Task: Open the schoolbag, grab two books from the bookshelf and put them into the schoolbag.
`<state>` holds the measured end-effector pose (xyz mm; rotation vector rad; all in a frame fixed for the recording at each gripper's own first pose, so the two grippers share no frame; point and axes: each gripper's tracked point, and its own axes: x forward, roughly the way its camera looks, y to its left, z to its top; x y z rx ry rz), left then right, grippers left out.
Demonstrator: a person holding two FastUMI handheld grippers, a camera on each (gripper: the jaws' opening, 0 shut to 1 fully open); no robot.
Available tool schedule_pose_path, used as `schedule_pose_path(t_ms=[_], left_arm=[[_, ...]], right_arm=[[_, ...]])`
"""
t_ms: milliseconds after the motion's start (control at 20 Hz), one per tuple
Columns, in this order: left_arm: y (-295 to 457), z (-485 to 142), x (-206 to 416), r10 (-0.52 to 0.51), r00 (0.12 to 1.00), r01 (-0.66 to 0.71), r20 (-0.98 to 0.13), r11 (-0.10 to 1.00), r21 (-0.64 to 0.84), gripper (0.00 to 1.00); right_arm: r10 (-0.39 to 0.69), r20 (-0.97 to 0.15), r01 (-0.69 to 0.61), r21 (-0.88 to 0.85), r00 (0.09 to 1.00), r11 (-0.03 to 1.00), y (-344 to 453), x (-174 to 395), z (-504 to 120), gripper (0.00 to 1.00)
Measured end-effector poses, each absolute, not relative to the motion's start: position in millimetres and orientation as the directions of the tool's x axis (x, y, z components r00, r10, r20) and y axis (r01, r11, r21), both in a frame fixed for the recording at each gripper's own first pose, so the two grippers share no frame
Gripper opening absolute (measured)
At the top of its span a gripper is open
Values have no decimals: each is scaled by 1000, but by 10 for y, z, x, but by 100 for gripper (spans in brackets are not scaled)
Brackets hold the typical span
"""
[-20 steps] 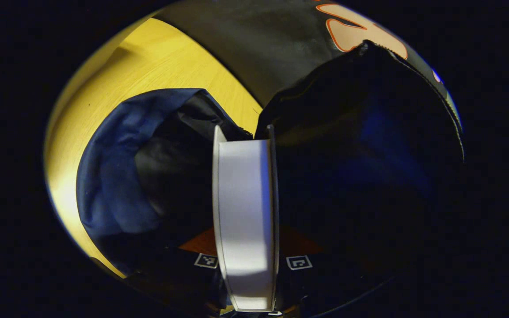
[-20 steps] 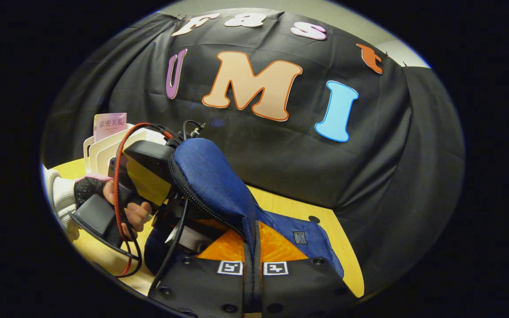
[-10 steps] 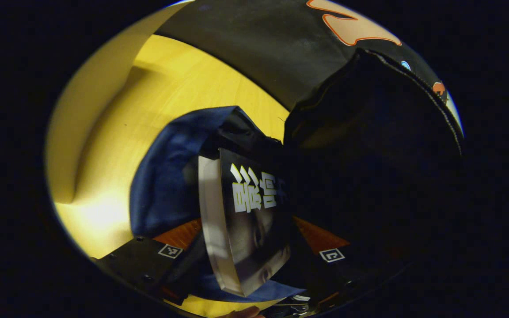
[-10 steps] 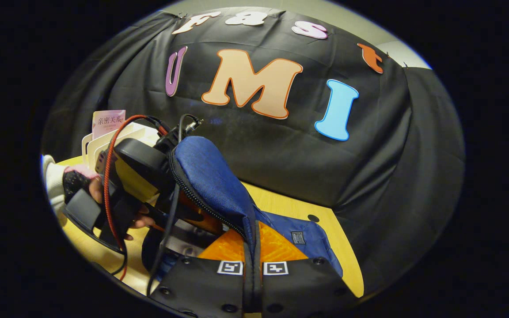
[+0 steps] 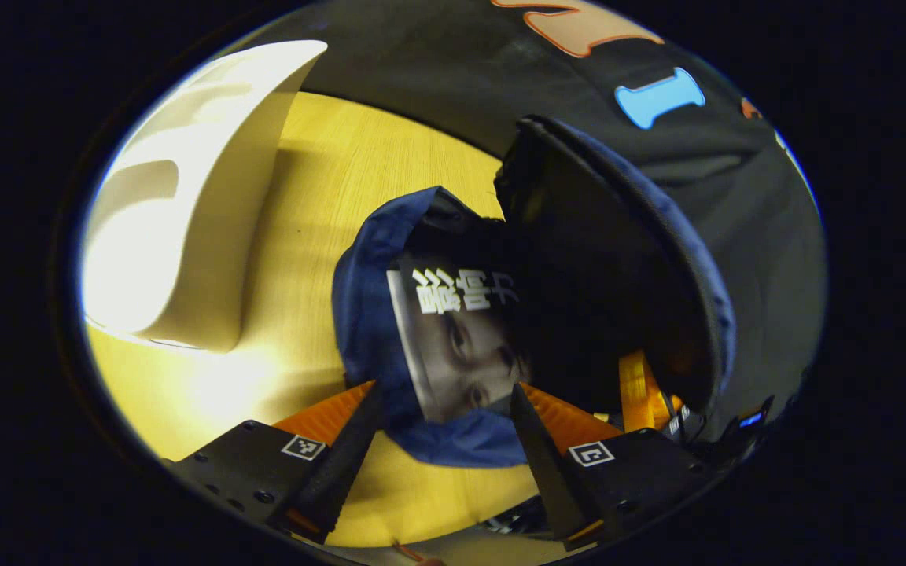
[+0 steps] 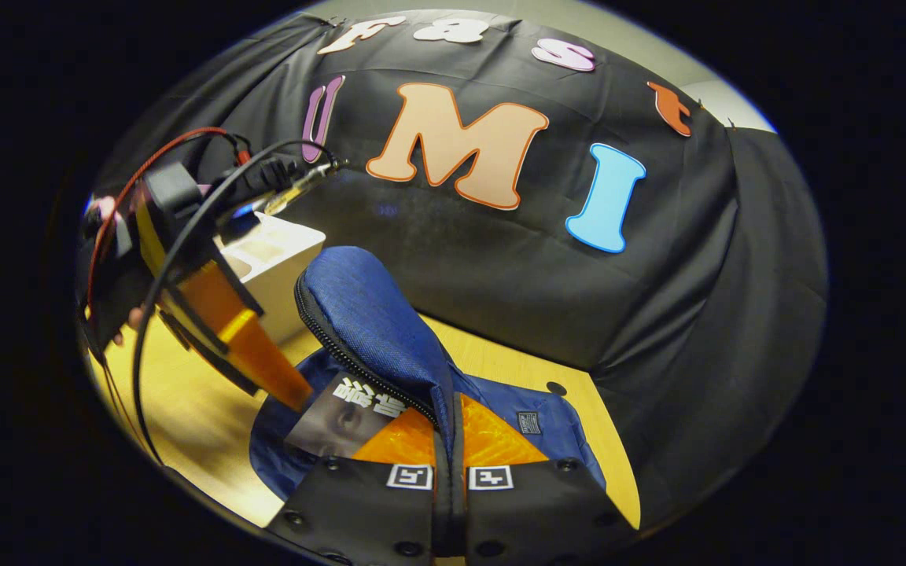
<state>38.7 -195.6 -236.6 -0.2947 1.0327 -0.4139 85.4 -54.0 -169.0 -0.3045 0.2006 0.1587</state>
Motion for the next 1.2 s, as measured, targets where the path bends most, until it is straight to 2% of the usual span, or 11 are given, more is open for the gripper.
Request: schedule_pose_path(t_ms=[200, 500, 650, 700, 950, 1200], left_arm=[[-1587, -2078, 74, -403, 415, 221, -816, 914, -339, 96], [-1032, -1455, -293, -384, 351, 201, -854, 922, -332, 95], [-599, -1170, -306, -319, 361, 197, -876, 944, -263, 95], [-299, -984, -311, -282, 369, 188, -886, 956, -226, 95], [470, -590, -209, -204, 408, 71, -890, 979, -191, 95], [1211, -252, 40, -87, 457, -21, -885, 994, -109, 94]], right_arm=[[121, -224, -187, -301, 967, 935, -529, 850, -1700, 3], [111, -236, -188, -332, 965, 924, -497, 854, -1732, 1], [87, -242, -173, -362, 966, 916, -483, 846, -1748, 3], [69, -244, -158, -367, 967, 917, -479, 845, -1765, 1], [20, -255, -119, -378, 967, 918, -443, 875, -1790, 3], [-11, -275, -108, -412, 961, 905, -383, 859, -1890, 1]])
